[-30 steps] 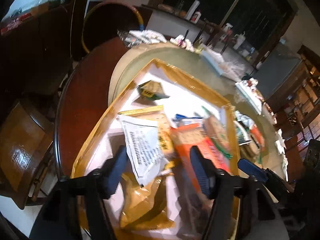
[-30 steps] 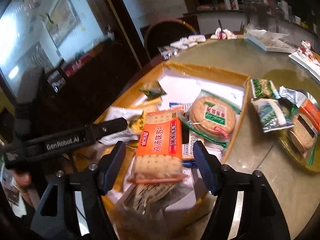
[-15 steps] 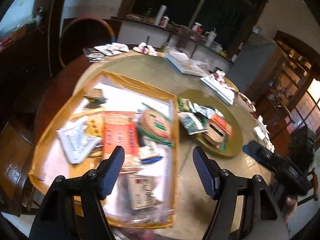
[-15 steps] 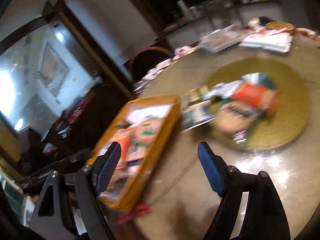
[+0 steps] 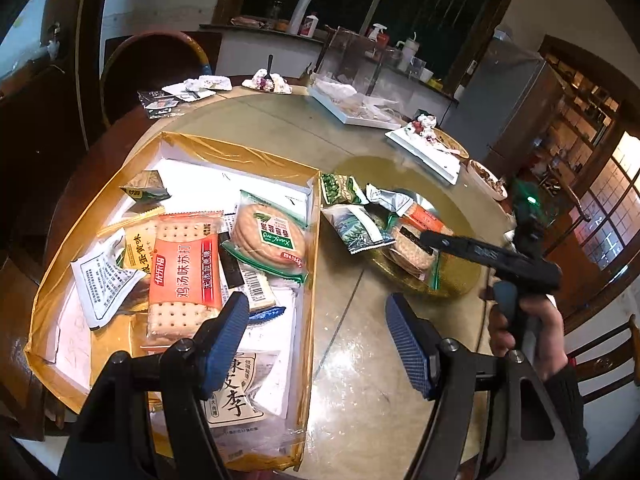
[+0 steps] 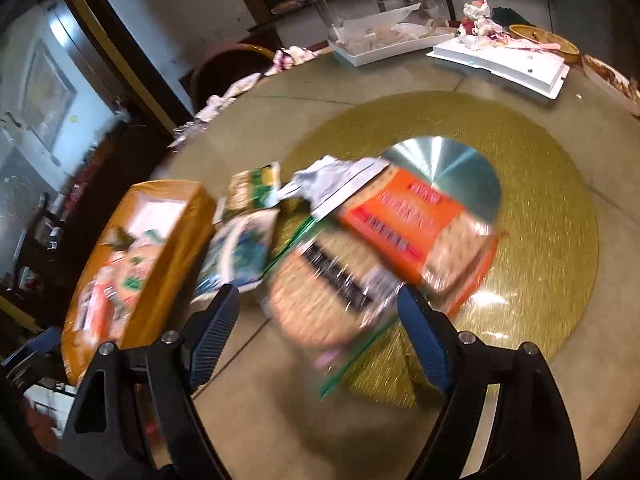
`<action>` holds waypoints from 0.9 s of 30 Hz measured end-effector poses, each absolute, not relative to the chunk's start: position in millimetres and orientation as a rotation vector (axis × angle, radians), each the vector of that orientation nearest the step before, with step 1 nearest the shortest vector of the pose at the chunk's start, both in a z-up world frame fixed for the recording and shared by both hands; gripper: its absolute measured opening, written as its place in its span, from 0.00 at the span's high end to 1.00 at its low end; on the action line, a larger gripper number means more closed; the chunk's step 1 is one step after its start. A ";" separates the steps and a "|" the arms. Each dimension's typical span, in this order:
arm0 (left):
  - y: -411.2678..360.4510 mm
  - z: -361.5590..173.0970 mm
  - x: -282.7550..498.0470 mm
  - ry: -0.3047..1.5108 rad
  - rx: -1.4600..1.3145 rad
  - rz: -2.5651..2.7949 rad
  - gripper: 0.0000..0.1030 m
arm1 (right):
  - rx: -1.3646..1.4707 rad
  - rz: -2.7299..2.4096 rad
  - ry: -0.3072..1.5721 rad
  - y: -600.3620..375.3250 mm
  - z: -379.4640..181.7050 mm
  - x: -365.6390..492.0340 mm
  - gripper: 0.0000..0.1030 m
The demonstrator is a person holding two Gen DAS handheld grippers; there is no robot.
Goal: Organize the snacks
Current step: 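Reach the right gripper to the round cracker pack with black label and grasp it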
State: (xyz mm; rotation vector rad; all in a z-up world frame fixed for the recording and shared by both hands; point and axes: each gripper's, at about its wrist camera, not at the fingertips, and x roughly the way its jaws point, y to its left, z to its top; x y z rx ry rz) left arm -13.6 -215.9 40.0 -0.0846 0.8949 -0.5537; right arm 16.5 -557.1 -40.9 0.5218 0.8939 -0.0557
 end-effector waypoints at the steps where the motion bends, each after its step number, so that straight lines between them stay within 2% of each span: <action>1: -215.8 39.8 -14.1 0.895 -0.085 -0.551 0.31 | 0.528 -0.049 0.899 -557.6 -43.9 20.7 0.21; 7: -218.2 36.7 -14.1 0.909 -0.068 -0.554 0.31 | 0.497 -0.018 0.918 -551.8 -52.9 40.1 0.20; 14: -216.3 35.5 -16.8 0.920 -0.082 -0.561 0.31 | 0.471 0.043 0.924 -527.9 -56.9 21.8 0.18; 19: -218.9 40.1 -19.9 0.910 -0.077 -0.551 0.31 | 0.311 -0.046 0.953 -502.8 -56.9 26.7 0.16; 22: -224.9 41.5 -19.0 0.920 -0.065 -0.564 0.31 | 0.248 -0.125 0.975 -493.3 -57.1 18.8 0.25; 27: -247.7 42.2 -10.2 0.935 -0.020 -0.589 0.31 | 0.278 -0.196 0.996 -493.5 -54.2 -26.0 0.27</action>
